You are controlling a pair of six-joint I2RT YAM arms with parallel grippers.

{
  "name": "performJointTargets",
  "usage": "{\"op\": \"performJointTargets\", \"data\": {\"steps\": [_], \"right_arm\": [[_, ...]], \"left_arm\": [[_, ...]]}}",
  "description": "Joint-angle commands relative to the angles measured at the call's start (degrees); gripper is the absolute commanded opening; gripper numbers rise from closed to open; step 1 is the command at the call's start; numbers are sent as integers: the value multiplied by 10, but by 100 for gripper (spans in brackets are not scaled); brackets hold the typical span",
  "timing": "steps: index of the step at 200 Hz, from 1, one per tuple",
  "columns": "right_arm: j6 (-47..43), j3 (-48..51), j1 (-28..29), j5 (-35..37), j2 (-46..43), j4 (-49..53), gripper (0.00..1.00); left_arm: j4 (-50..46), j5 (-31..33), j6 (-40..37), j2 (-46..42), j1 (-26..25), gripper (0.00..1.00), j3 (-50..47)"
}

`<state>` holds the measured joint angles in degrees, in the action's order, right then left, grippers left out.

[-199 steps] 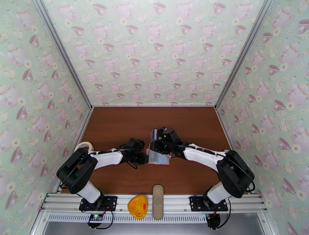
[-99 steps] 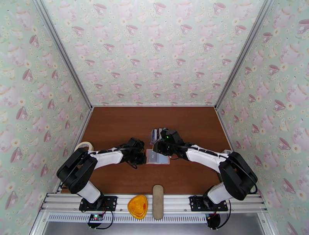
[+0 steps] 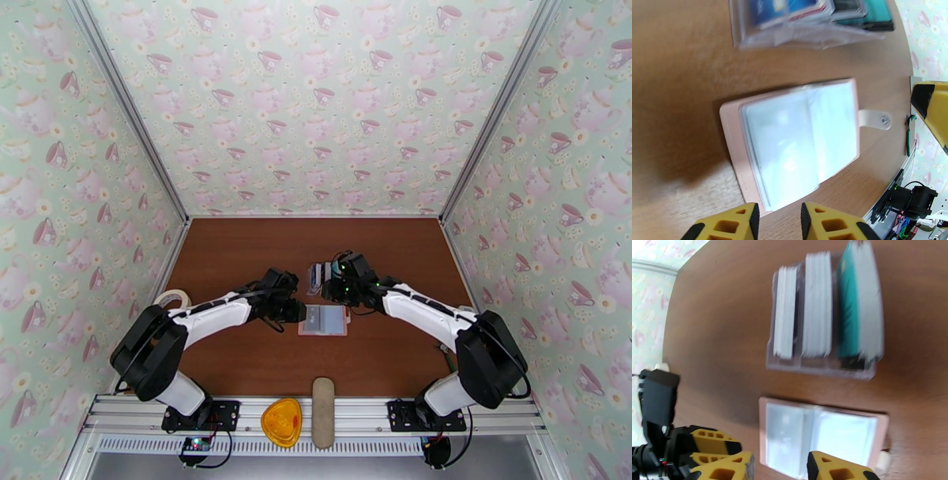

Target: Put the credit cards into the card holder

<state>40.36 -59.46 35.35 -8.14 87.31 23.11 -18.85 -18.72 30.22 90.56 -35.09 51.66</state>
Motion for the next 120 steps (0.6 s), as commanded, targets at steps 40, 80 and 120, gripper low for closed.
{"op": "performJointTargets", "data": {"steps": [40, 80, 120], "right_arm": [[-59, -99, -16, 86, 23, 121, 44], [-97, -165, -22, 133, 68, 170, 45], [-128, -219, -30, 158, 108, 195, 45]], "left_arm": [[-47, 33, -42, 14, 39, 38, 80], [-57, 39, -49, 49, 65, 38, 126], [-58, 35, -49, 91, 74, 38, 172]]}}
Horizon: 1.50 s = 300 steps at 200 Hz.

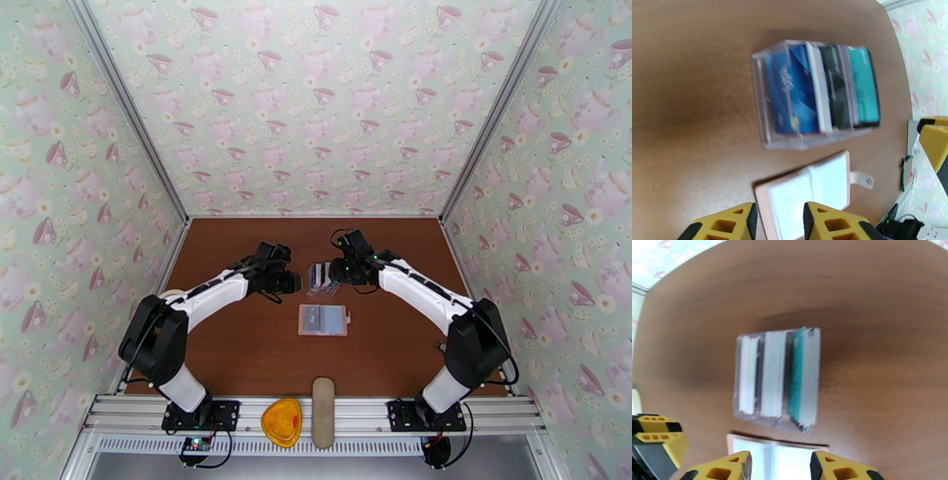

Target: Put the credit cards into the card holder

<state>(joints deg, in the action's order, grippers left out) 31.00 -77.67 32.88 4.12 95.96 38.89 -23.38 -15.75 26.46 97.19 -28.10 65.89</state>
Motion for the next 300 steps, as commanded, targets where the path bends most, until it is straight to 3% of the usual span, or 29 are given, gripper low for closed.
{"op": "performJointTargets", "data": {"steps": [1, 121, 252, 300], "right_arm": [[-36, -38, -6, 36, 23, 37, 45], [-75, -115, -19, 35, 133, 64, 46], [-91, -122, -19, 49, 157, 82, 46], [-101, -132, -18, 51, 170, 93, 46]], "left_arm": [[-13, 5, -11, 26, 3, 39, 30], [2, -54, 12, 125, 3, 39, 106], [25, -65, 26, 175, -18, 39, 122], [28, -60, 31, 179, -19, 33, 110]]}}
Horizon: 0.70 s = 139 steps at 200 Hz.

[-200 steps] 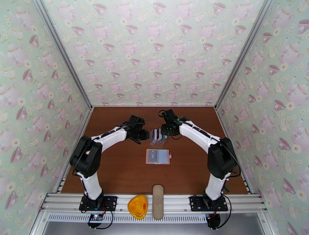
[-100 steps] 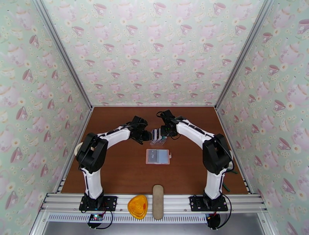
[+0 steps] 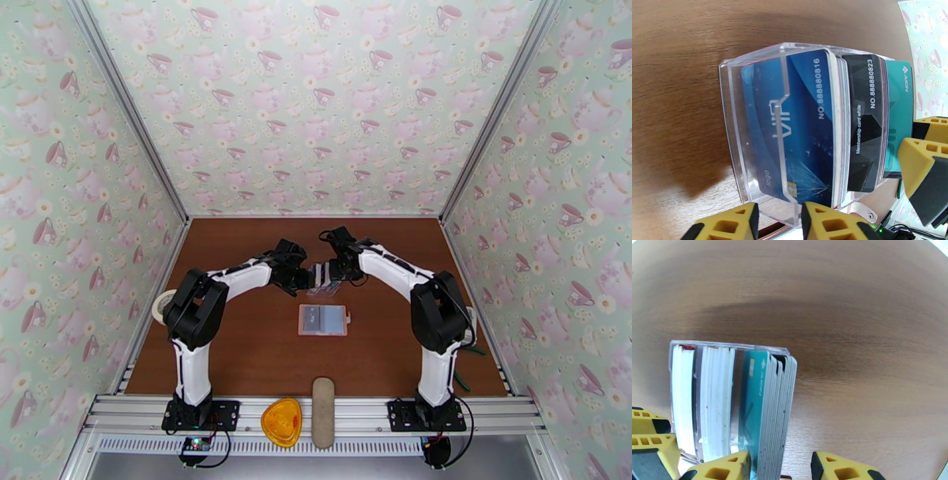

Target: Put the credit cards into the card holder

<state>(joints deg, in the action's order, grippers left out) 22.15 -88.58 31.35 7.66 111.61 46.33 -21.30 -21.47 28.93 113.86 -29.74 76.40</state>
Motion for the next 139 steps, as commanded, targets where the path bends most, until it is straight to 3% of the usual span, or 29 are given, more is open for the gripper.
{"op": "performJointTargets", "data": {"steps": [1, 139], "right_arm": [[-13, -23, -2, 16, 13, 19, 46], [-34, -39, 7, 2, 40, 42, 44]], "left_arm": [[7, -2, 7, 12, -2, 33, 4], [13, 1, 14, 11, -2, 32, -7]]}}
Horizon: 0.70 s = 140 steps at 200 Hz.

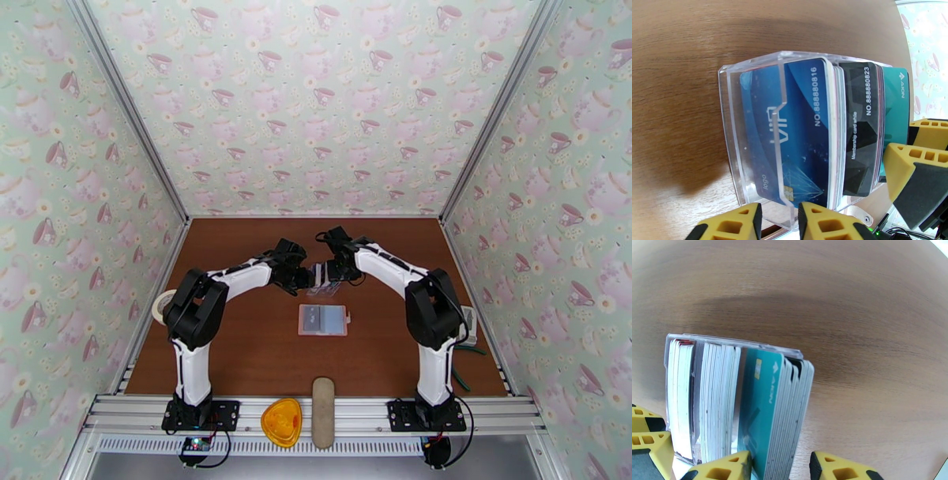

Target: Put the credit cards into the card holder

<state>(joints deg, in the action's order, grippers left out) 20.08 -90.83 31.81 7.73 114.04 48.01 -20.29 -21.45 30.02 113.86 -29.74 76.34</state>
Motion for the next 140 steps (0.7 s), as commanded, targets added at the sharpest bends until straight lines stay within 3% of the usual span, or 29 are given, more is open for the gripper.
{"op": "performJointTargets", "data": {"steps": [1, 140], "right_arm": [[-14, -16, 2, 1, 15, 25, 44], [-30, -32, 0, 43, -11, 52, 41]], "left_arm": [[3, 1, 3, 11, -2, 32, -7], [3, 4, 5, -1, 6, 32, -20]]}}
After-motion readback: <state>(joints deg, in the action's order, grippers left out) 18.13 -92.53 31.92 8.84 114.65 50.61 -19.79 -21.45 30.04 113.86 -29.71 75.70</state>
